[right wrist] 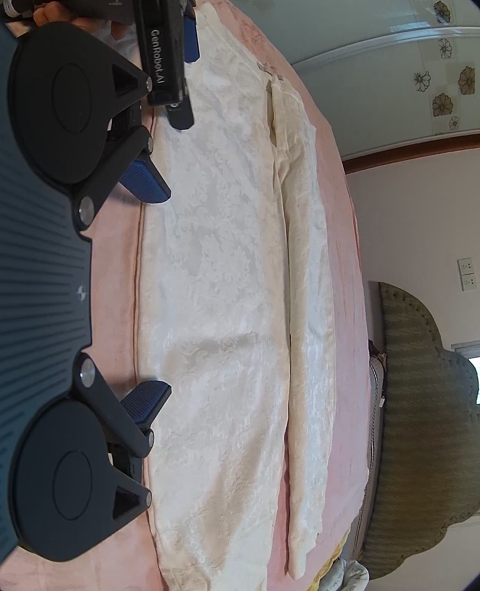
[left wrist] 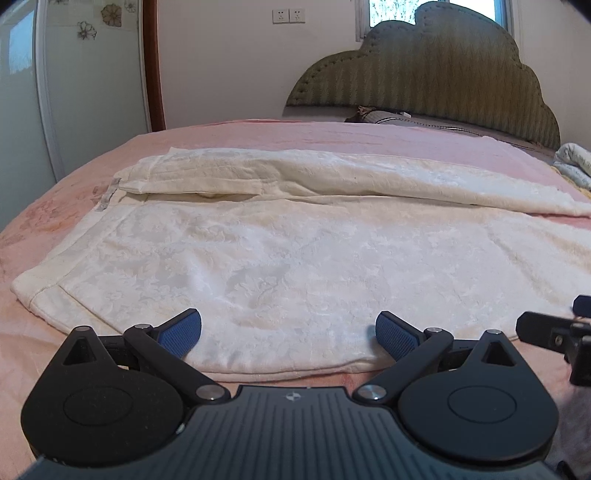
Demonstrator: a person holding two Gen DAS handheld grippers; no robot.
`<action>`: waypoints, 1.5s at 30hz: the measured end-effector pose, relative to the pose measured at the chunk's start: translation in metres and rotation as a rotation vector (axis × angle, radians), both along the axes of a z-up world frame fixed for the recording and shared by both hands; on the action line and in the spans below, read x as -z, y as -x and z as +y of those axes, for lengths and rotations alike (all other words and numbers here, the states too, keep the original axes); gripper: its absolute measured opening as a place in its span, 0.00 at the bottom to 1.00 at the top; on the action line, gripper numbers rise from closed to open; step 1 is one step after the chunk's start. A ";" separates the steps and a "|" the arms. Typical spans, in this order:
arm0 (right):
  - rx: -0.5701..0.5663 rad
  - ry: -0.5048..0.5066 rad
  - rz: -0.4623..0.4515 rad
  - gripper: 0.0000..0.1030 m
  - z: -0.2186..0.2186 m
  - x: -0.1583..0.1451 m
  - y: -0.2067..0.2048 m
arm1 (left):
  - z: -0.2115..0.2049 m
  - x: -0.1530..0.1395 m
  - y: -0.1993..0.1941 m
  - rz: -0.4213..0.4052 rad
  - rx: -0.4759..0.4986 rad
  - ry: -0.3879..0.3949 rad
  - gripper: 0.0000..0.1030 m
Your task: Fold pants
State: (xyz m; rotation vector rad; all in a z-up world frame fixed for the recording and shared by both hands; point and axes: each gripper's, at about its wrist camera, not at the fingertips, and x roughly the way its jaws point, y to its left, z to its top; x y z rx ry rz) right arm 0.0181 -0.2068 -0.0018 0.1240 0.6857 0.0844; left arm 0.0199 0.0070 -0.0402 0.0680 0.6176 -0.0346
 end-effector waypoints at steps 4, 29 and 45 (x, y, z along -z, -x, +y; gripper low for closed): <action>0.005 0.001 -0.009 1.00 -0.002 0.004 0.001 | -0.002 0.002 0.000 0.006 -0.001 -0.014 1.00; -0.002 0.063 -0.007 1.00 0.008 0.017 0.001 | -0.001 0.007 -0.003 0.026 0.001 0.000 1.00; -0.004 0.085 -0.001 1.00 0.011 0.017 0.001 | -0.002 0.008 -0.002 0.027 0.000 0.001 1.00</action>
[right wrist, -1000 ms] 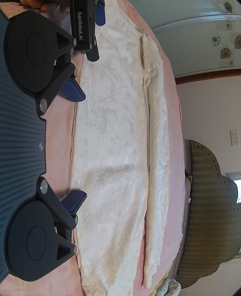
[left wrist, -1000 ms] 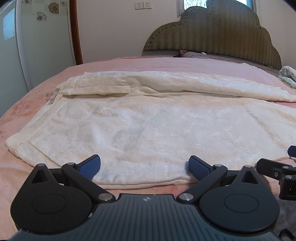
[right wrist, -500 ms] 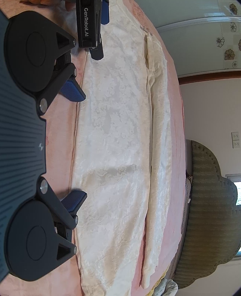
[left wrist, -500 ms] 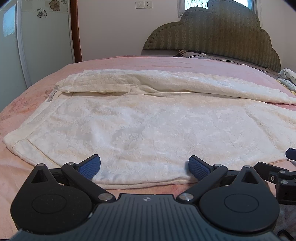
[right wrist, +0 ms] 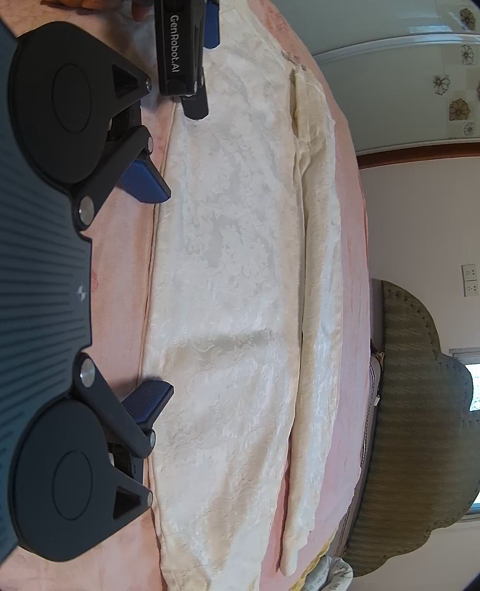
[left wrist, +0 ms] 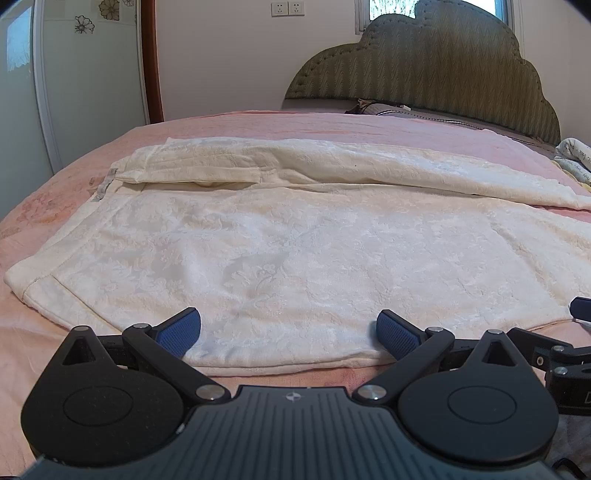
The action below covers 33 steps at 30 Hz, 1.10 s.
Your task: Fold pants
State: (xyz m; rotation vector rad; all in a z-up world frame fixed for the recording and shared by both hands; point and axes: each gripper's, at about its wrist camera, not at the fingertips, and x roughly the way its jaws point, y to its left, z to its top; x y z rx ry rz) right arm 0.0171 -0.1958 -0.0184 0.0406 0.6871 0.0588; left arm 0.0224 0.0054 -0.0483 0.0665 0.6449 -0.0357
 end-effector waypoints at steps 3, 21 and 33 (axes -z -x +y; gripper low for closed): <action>-0.001 0.012 0.005 1.00 0.002 0.000 0.000 | -0.001 0.000 0.000 0.000 0.000 0.001 1.00; -0.190 -0.303 -0.104 1.00 -0.025 -0.042 -0.001 | 0.012 -0.047 0.003 -0.118 0.041 0.076 0.99; -0.514 -0.034 -0.104 1.00 0.050 -0.090 -0.159 | 0.071 -0.052 -0.066 -0.073 -0.125 0.146 0.99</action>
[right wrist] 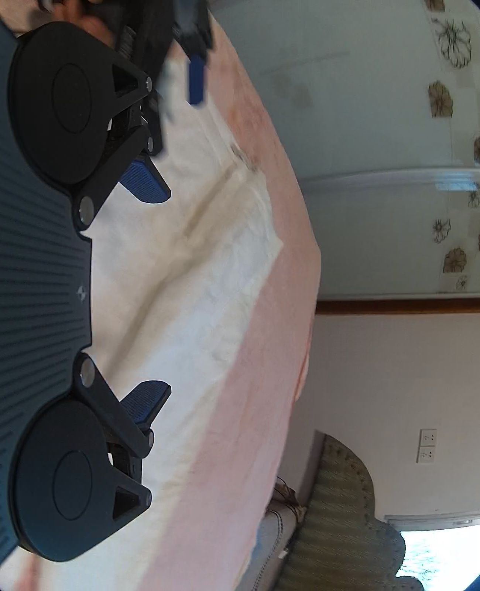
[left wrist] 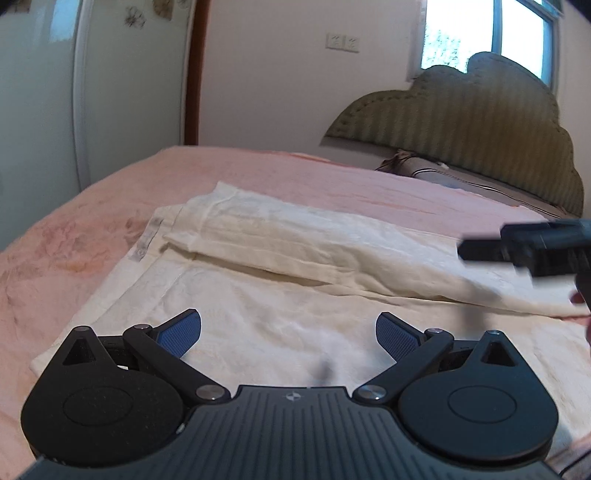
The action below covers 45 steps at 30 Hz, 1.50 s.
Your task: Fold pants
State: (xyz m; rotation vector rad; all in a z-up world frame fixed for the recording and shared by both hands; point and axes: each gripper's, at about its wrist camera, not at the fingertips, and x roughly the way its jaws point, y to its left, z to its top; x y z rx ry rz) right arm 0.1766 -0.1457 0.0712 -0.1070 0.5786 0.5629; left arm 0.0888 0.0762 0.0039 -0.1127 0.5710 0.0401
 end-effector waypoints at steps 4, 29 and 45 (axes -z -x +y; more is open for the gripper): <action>0.018 -0.032 0.064 1.00 0.009 0.007 -0.076 | 0.012 0.012 -0.016 0.023 -0.023 0.015 0.99; -0.382 0.163 0.221 0.12 0.084 0.073 -0.241 | -0.004 0.046 -0.035 0.095 0.002 -0.139 1.00; -0.424 0.572 -0.558 0.08 0.101 0.036 0.014 | 0.106 0.010 -0.016 -0.072 -0.098 0.663 0.99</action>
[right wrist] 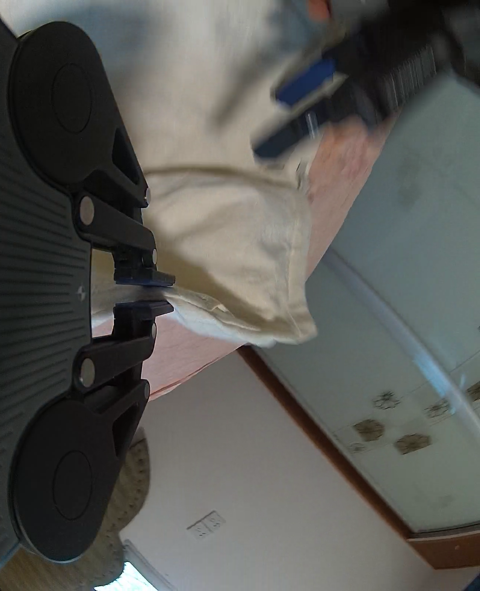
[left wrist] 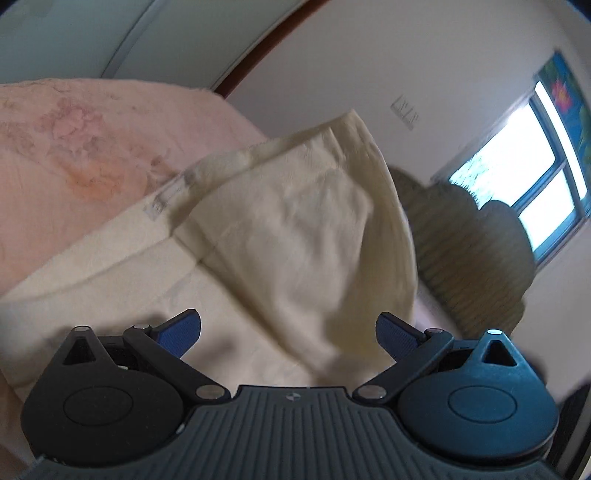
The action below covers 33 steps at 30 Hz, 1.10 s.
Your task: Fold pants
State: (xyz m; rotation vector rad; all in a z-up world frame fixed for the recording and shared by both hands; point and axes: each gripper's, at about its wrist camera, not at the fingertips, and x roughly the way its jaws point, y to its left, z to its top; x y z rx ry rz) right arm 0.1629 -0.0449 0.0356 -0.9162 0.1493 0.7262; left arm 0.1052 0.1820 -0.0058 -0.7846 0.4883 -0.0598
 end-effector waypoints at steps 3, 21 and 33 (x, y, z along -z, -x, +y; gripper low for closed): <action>-0.036 0.004 0.019 0.08 -0.004 0.004 0.037 | 0.005 -0.013 0.007 -0.078 -0.004 0.053 0.99; 0.086 0.062 -0.124 0.74 -0.014 0.049 0.074 | 0.039 0.006 -0.010 0.011 -0.075 0.258 0.32; 0.309 0.147 -0.018 0.12 -0.053 0.054 0.022 | 0.029 -0.001 -0.001 0.020 -0.048 0.078 0.36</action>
